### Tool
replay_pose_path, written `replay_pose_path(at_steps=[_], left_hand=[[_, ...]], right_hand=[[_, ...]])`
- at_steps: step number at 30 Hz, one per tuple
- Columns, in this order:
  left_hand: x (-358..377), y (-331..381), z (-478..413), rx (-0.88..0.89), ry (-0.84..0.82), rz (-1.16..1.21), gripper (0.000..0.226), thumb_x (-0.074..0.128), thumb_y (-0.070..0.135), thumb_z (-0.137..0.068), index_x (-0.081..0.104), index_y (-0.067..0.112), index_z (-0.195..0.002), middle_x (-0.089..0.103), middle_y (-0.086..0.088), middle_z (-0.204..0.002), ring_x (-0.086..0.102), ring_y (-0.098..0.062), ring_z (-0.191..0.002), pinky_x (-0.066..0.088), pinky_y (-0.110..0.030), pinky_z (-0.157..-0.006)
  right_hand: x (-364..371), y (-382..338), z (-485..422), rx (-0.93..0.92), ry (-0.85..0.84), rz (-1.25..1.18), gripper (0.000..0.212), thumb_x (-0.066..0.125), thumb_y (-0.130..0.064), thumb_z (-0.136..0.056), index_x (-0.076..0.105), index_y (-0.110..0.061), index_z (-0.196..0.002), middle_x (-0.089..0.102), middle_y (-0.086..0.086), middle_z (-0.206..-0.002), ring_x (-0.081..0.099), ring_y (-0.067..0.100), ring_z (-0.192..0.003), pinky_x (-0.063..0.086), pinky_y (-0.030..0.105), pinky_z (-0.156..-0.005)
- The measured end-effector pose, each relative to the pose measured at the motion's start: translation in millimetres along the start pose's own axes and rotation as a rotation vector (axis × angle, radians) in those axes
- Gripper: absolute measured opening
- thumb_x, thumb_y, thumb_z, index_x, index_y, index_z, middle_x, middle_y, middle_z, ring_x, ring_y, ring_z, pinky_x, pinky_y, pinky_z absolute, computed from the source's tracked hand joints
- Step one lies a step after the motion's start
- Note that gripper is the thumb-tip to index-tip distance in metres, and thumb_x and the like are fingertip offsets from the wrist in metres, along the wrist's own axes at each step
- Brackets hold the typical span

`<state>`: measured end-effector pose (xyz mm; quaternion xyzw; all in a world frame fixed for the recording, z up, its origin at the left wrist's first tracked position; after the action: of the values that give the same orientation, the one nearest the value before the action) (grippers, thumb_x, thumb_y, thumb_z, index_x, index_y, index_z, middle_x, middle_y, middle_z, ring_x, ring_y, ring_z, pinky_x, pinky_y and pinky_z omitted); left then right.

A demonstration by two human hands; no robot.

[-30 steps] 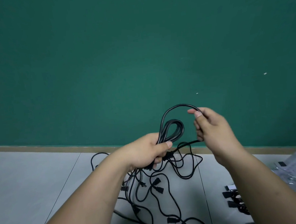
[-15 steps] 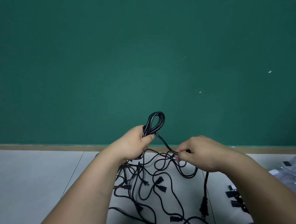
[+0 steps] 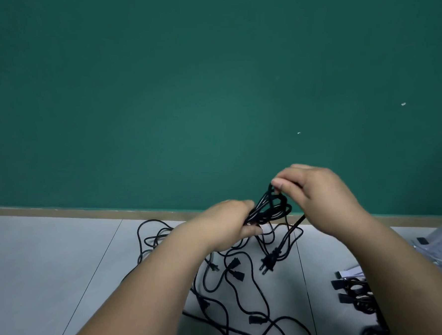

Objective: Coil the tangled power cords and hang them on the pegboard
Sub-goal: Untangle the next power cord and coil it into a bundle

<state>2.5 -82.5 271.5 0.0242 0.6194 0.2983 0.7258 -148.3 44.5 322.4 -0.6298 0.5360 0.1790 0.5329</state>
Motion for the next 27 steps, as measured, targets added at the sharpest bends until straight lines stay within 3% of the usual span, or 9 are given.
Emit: replay_pose_path(at_steps=[3,8,12,17,20,22,25,27], left_hand=[[1.1,14.5,4.6,0.067,-0.037,0.027,0.034,0.068,0.055,-0.098,0.053,0.025,-0.094,0.062,0.007,-0.09,0.057,-0.015,-0.08,0.044,-0.035,-0.068],[9.7,20.6,2.7,0.049,-0.093,0.011,0.037,0.065,0.056,-0.099,0.053,0.021,-0.094,0.061,0.003,-0.084,0.057,-0.016,-0.075,0.039,-0.029,-0.062],[18.0,27.6,3.8,0.084,-0.106,-0.026,0.034,0.062,0.064,-0.097,0.055,0.031,-0.098,0.063,0.008,-0.087,0.062,-0.018,-0.081,0.053,-0.035,-0.075],[12.3,45.9,15.4,0.19,0.025,-0.052,0.036,0.053,0.067,-0.099,0.052,0.031,-0.097,0.06,0.01,-0.083,0.057,-0.016,-0.076,0.055,-0.039,-0.072],[2.0,50.8,22.7,0.213,0.113,-0.002,0.033,0.05,0.061,-0.101,0.047,0.029,-0.092,0.056,0.009,-0.081,0.056,-0.021,-0.077,0.052,-0.039,-0.069],[-5.9,51.5,27.1,0.228,0.16,0.094,0.03,0.048,0.057,-0.103,0.048,0.027,-0.097,0.059,0.007,-0.088,0.057,-0.023,-0.083,0.052,-0.04,-0.074],[-15.3,44.4,30.3,0.19,0.212,0.263,0.027,0.046,0.053,-0.106,0.043,0.027,-0.098,0.058,0.003,-0.094,0.056,-0.02,-0.086,0.052,-0.045,-0.082],[-15.4,34.0,28.1,0.123,0.238,0.379,0.024,0.046,0.048,-0.108,0.038,0.028,-0.099,0.056,0.004,-0.093,0.053,-0.016,-0.085,0.05,-0.045,-0.085]], right_hand=[[-7.4,17.9,0.2,0.046,0.027,-0.083,0.025,0.056,-0.058,-0.099,0.074,-0.042,-0.094,0.067,-0.018,-0.089,0.064,0.006,-0.088,0.054,0.04,-0.079],[-1.9,-4.3,2.2,-0.116,-0.092,-0.147,0.025,0.058,-0.061,-0.101,0.074,-0.042,-0.094,0.062,-0.014,-0.086,0.063,0.009,-0.086,0.05,0.039,-0.073],[10.9,-18.7,3.7,-0.194,-0.126,-0.063,0.031,0.05,-0.063,-0.099,0.073,-0.042,-0.099,0.059,-0.018,-0.086,0.06,0.004,-0.088,0.053,0.043,-0.075],[2.0,26.7,5.7,0.155,-0.119,-0.266,0.022,0.07,-0.056,-0.092,0.082,-0.038,-0.089,0.078,-0.017,-0.091,0.072,0.005,-0.09,0.057,0.041,-0.09],[2.7,32.6,10.0,0.324,-0.21,-0.594,0.026,0.074,-0.044,-0.09,0.083,-0.021,-0.084,0.079,0.002,-0.082,0.067,0.011,-0.076,0.054,0.039,-0.079],[4.6,26.2,12.4,0.347,-0.279,-0.709,0.018,0.075,-0.024,-0.097,0.083,-0.016,-0.083,0.08,0.006,-0.085,0.068,0.011,-0.077,0.056,0.033,-0.079],[10.5,20.9,10.6,0.331,-0.235,-0.617,0.029,0.072,-0.003,-0.096,0.082,-0.023,-0.077,0.081,-0.004,-0.082,0.069,0.0,-0.076,0.055,0.019,-0.076],[19.6,21.2,8.9,0.339,-0.191,-0.37,0.035,0.071,-0.015,-0.098,0.078,-0.035,-0.071,0.075,-0.01,-0.069,0.061,0.004,-0.063,0.054,0.03,-0.069]])
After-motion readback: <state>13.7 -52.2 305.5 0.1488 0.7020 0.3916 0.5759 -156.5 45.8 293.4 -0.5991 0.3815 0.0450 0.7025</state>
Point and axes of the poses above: each hand's wrist, its own z-axis away from the middle knuckle, its own x-axis out of the palm, y = z × x, the point moved 4 cm from there along -z, towards the middle knuckle
